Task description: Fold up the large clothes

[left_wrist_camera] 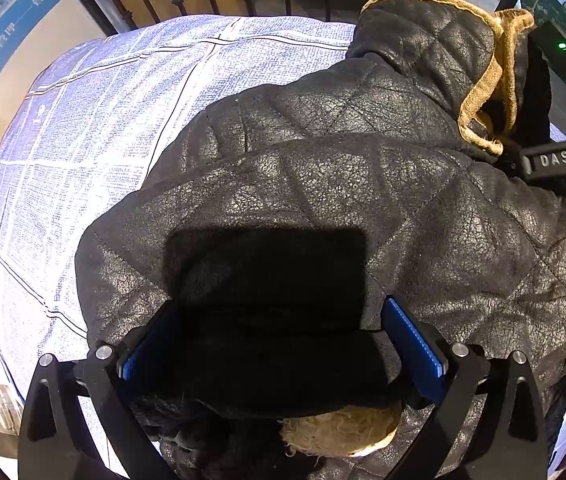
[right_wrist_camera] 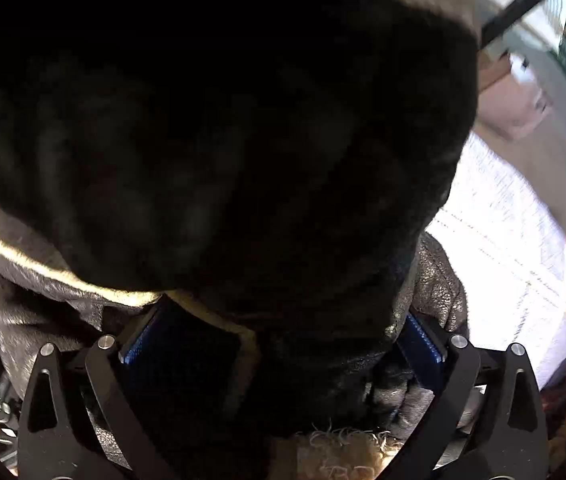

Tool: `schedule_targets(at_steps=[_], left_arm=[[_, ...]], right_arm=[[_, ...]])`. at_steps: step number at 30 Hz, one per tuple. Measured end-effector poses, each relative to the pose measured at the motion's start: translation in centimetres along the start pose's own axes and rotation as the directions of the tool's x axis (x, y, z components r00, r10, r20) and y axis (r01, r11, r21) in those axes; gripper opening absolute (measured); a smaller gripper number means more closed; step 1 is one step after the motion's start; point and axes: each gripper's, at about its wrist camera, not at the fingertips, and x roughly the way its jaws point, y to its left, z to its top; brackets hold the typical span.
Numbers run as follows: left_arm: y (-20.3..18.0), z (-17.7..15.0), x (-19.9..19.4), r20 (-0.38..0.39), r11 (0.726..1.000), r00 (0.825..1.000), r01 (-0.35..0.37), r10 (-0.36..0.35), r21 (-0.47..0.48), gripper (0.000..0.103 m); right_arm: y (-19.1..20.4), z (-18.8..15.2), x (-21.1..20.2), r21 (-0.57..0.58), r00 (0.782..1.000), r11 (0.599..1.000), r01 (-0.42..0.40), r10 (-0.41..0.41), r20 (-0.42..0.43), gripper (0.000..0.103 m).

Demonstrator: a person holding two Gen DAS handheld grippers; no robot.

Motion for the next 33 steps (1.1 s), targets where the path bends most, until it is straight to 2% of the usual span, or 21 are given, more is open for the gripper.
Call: schedule_targets(at_steps=[4,7,10,12,15,17,19,22,25,29,33], left_arm=[[0.2,-0.2,0.2,0.010,1.000,1.000,0.004,-0.004,0.009,0.098],[0.1,-0.6,0.2,0.015,1.000,1.000,0.007,-0.007,0.010,0.098],[0.0,-0.6,0.2,0.016,1.000,1.000,0.004,-0.004,0.012,0.098],[-0.1,-0.6,0.2,0.014,1.000,1.000,-0.001,0.001,0.012,0.098],[-0.3,-0.9,0.1,0.011,1.000,1.000,-0.005,0.004,0.014,0.098],[-0.4,-0.8,-0.6,0.019,1.000,1.000,-0.020,0.020,0.021,0.098],[-0.3,-1.3,-2.5,0.089,1.000,0.996,-0.024,0.024,-0.004,0.096],[0.3,-3.1,-5.6,0.178,0.999,0.984,0.036,-0.028,-0.037,0.097],[0.3,-5.7,-6.8,0.173,0.999,0.984,0.050,-0.050,0.000,0.097],[0.8,-10.0,-7.6,0.143,0.997,0.988,0.042,-0.052,0.070,0.097],[2.7,-14.9,-7.9,0.096,0.998,0.994,0.040,-0.046,0.057,0.096]], right_arm=[[-0.1,-2.0,-3.4,0.027,0.990,1.000,0.013,-0.016,0.140,0.097],[-1.0,-5.8,-7.6,0.117,0.956,0.993,0.000,-0.034,0.291,0.097],[-1.6,-9.9,-10.1,0.145,0.939,0.989,-0.039,-0.013,0.343,0.098],[-1.6,-12.7,-10.8,0.129,0.941,0.990,-0.060,0.013,0.339,0.097],[-2.0,-18.2,-11.4,0.098,0.946,0.995,-0.034,0.000,0.323,0.097],[-2.6,-20.4,-11.2,0.105,0.954,0.990,-0.090,0.056,0.294,0.097],[-2.7,-22.5,-10.8,0.134,0.968,0.988,-0.076,0.041,0.248,0.097],[-3.8,-25.2,-10.4,0.177,0.974,0.980,-0.093,0.053,0.219,0.097],[-5.0,-28.9,-9.9,0.235,0.980,0.963,-0.133,0.092,0.177,0.097],[-5.7,-31.1,-8.5,0.257,0.982,0.954,-0.153,0.117,0.148,0.097],[-5.9,-32.6,-7.9,0.270,0.978,0.944,-0.190,0.159,0.135,0.097]])
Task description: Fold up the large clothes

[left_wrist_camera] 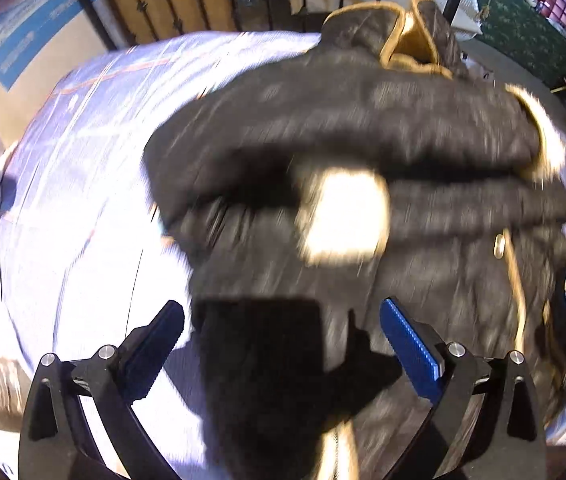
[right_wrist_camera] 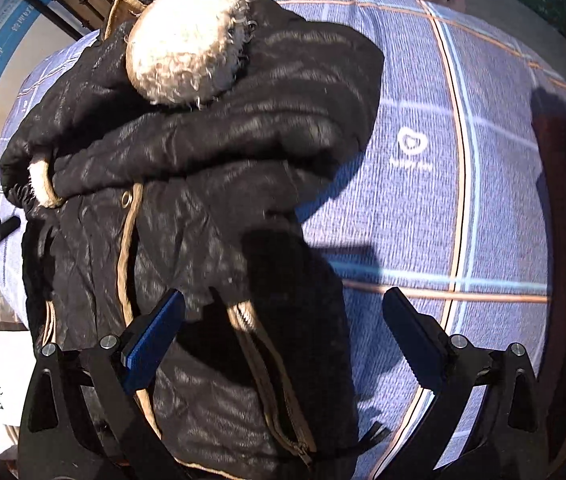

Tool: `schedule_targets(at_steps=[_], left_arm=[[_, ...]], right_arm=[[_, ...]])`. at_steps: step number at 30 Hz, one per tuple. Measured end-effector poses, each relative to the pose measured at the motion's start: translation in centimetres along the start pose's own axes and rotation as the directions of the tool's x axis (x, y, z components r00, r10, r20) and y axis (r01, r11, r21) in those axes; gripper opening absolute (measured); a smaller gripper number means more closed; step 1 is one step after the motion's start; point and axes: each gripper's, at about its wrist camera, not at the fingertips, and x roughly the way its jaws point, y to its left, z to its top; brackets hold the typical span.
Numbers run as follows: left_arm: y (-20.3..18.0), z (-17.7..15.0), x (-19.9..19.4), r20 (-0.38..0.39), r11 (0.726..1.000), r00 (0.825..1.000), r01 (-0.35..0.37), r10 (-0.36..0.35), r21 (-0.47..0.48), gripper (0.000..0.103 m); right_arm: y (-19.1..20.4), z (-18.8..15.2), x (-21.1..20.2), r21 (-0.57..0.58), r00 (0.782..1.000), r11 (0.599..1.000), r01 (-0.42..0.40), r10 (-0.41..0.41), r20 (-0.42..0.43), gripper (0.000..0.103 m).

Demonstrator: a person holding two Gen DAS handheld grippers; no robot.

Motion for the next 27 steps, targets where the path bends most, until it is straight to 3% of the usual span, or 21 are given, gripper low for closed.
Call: schedule_targets(at_steps=[6,9,12,20,27], left_arm=[[4.4,-7.1,-0.5,-0.083,0.990,0.995,0.040,-0.051,-0.139,0.093],[5.7,-10.1,0.0,-0.144,0.984,0.987,0.040,-0.066,-0.174,0.080],[6.4,-12.3,0.4,-0.171,0.977,0.979,0.073,-0.109,-0.201,0.075],[5.9,-14.4,1.3,-0.194,0.965,0.961,0.154,-0.195,-0.210,0.075],[6.5,-16.5,1.2,-0.202,0.938,0.937,0.229,-0.284,-0.260,0.075]], right_arm=[[-2.2,-1.8,1.9,0.010,0.998,1.000,-0.022,0.023,-0.051,0.097],[-3.4,-3.3,2.6,0.035,0.996,0.999,-0.027,0.030,-0.085,0.097],[-4.2,-4.7,3.0,0.060,0.993,0.998,-0.031,0.038,-0.115,0.097],[-5.4,-7.3,4.5,0.114,0.977,0.990,-0.084,0.104,-0.184,0.097],[-6.9,-10.4,5.9,0.151,0.954,0.982,-0.112,0.149,-0.260,0.097]])
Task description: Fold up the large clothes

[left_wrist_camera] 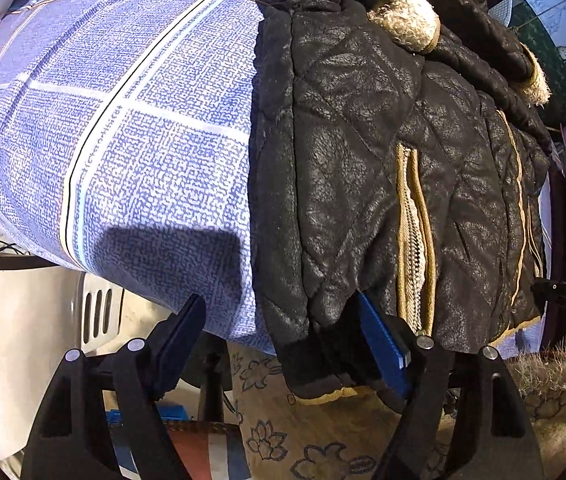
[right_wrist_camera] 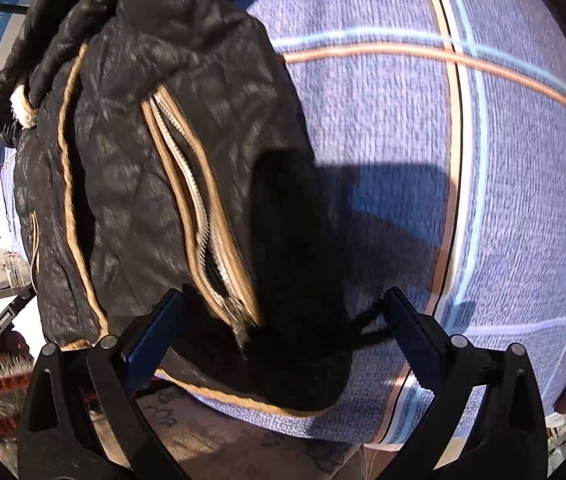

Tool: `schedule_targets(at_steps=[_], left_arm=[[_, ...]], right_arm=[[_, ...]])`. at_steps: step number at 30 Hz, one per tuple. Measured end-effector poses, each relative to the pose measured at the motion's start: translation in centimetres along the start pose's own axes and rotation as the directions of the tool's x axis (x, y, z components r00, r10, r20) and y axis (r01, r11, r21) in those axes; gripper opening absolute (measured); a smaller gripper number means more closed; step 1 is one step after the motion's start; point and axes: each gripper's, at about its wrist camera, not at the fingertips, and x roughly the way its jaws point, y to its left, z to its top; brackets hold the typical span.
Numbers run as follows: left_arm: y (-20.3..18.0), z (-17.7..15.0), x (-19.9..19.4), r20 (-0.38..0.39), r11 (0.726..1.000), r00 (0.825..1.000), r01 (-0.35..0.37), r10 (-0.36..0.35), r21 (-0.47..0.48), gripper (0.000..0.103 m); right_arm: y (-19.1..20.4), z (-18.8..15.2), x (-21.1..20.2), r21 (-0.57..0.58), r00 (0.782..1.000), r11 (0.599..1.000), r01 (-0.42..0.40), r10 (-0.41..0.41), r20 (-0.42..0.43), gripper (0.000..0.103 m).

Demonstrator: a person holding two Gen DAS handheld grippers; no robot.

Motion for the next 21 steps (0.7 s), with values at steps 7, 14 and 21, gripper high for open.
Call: schedule_targets(at_steps=[7,14,21], left_arm=[[-0.8,-1.5,1.6,-0.051,0.998,0.997,0.065,-0.065,-0.004,0.075],[-2.3,-0.9,3.8,-0.064,0.997,0.995,0.078,-0.077,0.010,0.074],[-1.9,-0.7,4.8,-0.114,0.993,0.987,0.110,-0.113,-0.034,0.059]], right_arm=[[-1.7,-1.5,1.3,0.053,0.996,0.996,-0.076,0.078,-0.047,0.097],[-1.4,-1.6,2.5,0.027,0.994,0.997,-0.071,0.073,-0.078,0.097],[-1.0,-1.5,2.3,-0.001,0.995,0.997,-0.081,0.081,-0.056,0.078]])
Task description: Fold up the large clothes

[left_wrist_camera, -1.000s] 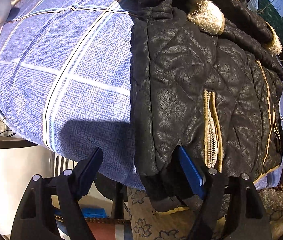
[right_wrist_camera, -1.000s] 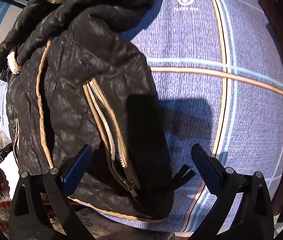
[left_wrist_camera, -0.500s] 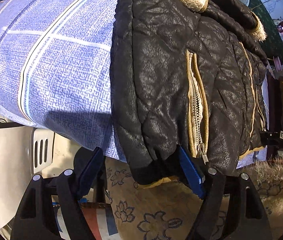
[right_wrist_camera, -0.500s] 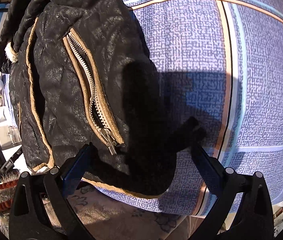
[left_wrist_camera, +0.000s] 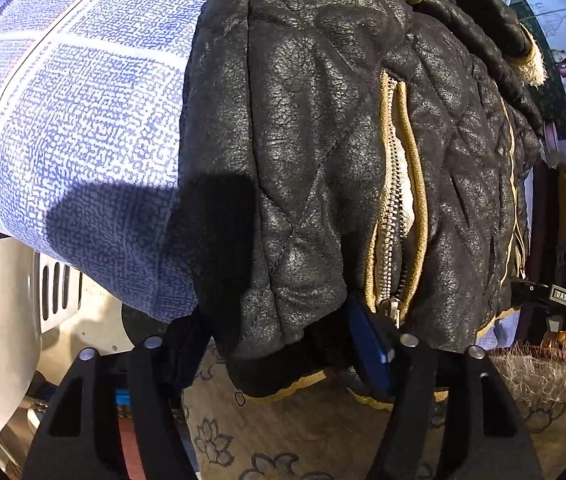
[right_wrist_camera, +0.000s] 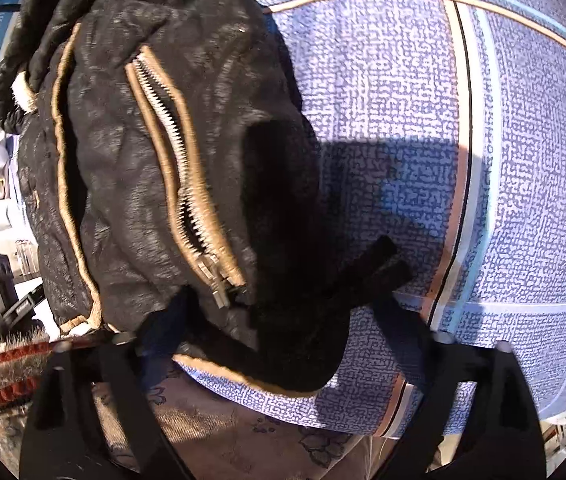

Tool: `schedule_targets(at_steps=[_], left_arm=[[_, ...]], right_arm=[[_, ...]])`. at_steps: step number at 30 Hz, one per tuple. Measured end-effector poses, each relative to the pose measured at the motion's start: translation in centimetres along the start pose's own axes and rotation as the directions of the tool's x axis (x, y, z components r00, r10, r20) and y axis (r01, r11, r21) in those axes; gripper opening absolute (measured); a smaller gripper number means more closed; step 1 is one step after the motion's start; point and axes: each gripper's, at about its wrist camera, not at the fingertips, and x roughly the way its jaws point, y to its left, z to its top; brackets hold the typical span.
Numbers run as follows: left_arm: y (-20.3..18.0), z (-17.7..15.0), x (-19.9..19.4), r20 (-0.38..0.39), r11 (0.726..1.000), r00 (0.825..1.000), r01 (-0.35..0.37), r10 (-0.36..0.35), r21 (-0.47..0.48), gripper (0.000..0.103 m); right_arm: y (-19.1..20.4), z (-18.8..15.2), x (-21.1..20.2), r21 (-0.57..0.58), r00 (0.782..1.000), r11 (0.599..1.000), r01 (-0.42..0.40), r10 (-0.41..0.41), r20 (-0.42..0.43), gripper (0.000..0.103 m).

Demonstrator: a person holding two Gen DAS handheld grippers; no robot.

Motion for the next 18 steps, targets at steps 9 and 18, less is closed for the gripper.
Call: schedule_targets(at_steps=[9,18], left_arm=[[-3.1,2.3,-3.2,-0.020,0.994,0.999,-0.033,0.035,0.100,0.023],[-3.2,3.5,-9.7,0.114,0.992,0.990,0.069,-0.081,0.106,0.018]], right_arm=[[2.6,-0.6,-1.6,-0.038,0.998,0.998,-0.059,0.059,0.003,0.029],[5.7,1.2,-7.1,-0.034,0.965,0.970,-0.240,0.242,0.096,0.023]])
